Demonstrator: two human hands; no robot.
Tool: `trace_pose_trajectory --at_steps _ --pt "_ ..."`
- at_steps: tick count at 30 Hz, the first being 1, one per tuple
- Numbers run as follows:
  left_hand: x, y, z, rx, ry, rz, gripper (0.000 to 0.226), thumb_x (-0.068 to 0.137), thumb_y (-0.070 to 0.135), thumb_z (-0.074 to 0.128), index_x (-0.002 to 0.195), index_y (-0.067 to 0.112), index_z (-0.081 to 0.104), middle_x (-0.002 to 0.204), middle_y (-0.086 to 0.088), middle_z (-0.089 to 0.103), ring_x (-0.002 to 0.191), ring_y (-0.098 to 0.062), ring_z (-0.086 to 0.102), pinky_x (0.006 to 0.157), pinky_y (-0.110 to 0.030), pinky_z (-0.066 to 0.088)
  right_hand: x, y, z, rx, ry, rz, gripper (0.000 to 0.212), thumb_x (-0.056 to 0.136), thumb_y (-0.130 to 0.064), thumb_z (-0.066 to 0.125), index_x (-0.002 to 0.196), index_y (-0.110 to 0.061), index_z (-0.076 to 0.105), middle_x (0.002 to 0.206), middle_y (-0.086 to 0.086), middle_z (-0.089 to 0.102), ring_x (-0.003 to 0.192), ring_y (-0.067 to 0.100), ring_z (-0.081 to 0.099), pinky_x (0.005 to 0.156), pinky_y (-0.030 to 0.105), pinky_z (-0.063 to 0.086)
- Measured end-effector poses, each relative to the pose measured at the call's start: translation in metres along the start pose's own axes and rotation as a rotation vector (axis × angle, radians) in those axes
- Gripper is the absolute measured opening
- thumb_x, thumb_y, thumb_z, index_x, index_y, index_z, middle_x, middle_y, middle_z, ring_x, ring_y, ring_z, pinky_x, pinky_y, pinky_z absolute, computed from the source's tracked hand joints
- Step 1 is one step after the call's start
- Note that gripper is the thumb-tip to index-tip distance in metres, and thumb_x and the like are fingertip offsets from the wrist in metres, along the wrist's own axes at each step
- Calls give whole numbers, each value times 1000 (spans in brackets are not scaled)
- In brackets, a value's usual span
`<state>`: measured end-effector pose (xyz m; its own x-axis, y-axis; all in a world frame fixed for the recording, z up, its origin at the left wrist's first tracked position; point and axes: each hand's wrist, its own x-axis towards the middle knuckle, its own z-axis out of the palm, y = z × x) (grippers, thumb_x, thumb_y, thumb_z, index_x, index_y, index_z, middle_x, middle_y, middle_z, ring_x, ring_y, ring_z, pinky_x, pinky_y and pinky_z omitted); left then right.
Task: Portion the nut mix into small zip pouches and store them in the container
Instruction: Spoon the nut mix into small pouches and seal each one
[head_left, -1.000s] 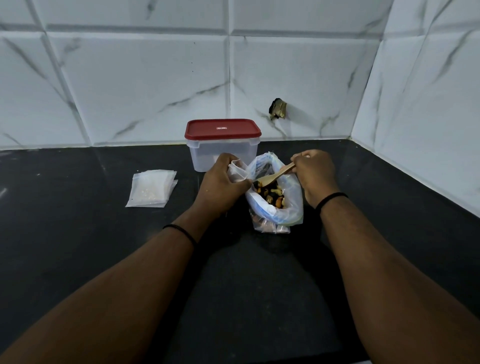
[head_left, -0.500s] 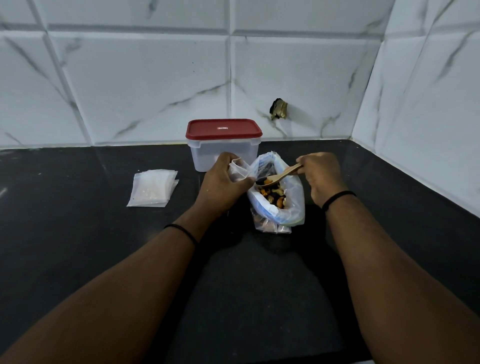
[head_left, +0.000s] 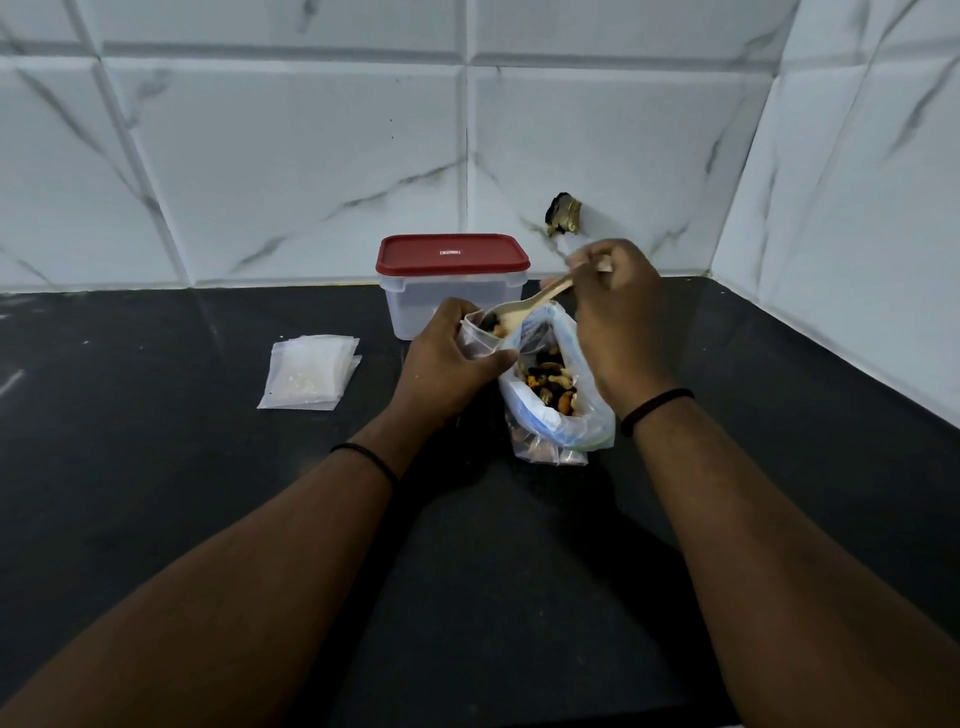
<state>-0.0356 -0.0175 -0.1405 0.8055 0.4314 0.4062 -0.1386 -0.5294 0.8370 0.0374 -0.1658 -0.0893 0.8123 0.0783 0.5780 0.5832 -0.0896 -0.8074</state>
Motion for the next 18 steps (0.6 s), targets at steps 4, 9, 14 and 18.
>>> trace_pose_trajectory --at_steps 4,9,14,18 --pt "0 -1 1 -4 14 11 46 77 28 82 113 22 55 105 6 69 94 -11 67 84 -39 57 -12 -10 2 -43 -272 -385 16 99 -27 56 99 -12 61 92 -2 72 91 13 71 79 42 58" --pt "0 0 1 -2 22 5 50 77 27 83 118 22 54 110 6 67 99 -11 64 87 -36 56 -9 -10 -4 65 -253 -407 13 101 -21 54 101 -10 60 94 -2 72 95 14 72 79 37 58" --pt "0 1 0 -3 -6 -21 44 78 25 82 111 24 53 106 5 66 96 -12 65 85 -38 58 5 6 -10 126 4 -188 8 100 -20 53 94 -23 57 95 4 72 89 17 72 71 39 56" --pt "-1 4 -1 2 -21 -11 41 79 24 81 109 24 53 103 6 64 95 -11 64 82 -33 56 11 21 -14 -82 116 -7 16 99 -18 53 86 -27 56 82 -9 68 79 12 68 75 41 57"
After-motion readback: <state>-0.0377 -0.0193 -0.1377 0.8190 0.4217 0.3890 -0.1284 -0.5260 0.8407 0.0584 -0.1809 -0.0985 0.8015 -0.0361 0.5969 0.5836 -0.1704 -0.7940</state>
